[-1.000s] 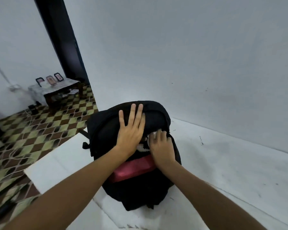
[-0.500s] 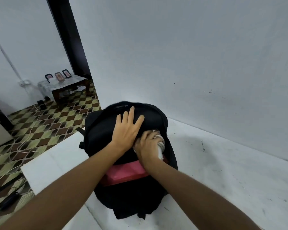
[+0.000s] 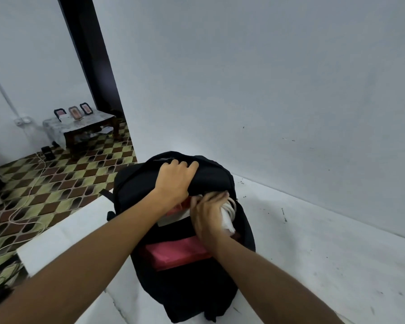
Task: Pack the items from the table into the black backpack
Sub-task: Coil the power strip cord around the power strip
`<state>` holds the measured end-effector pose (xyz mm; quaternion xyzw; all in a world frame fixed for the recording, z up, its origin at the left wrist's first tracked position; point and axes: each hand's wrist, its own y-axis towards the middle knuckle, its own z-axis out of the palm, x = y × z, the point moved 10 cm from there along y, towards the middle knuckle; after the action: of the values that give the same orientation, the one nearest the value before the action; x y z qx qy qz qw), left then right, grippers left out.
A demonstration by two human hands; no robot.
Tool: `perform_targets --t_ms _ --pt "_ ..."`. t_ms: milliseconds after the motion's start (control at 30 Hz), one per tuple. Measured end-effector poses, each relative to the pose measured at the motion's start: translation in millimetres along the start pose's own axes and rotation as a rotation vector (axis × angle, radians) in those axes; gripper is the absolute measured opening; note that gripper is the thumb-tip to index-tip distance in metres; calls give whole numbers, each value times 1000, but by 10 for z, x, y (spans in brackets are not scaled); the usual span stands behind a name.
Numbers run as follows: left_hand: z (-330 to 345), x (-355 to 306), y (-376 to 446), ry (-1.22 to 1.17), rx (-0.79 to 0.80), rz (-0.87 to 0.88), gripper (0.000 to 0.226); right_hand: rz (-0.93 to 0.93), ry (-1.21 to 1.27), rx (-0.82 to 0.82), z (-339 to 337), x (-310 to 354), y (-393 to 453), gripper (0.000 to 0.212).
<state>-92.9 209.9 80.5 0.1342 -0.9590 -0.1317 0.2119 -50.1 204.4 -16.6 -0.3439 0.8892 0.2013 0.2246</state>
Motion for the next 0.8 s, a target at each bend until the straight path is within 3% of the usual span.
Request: perform_targets --t_ms 233,533,667,733,800 --pt "15 3 -54 -1 10 -34 50 29 85 46 136 153 -129 45" --pt "121 3 -124 -40 -3 -63 56 68 284 42 89 -16 -127 50" --pt "86 29 -143 -56 -15 -57 52 20 388 -49 84 -140 -115 19" --pt "51 64 -133 -78 -17 -56 49 -4 373 -104 126 -206 -147 34" --pt "7 114 -117 -104 -14 -59 47 -1 360 -144 171 -249 -227 31"
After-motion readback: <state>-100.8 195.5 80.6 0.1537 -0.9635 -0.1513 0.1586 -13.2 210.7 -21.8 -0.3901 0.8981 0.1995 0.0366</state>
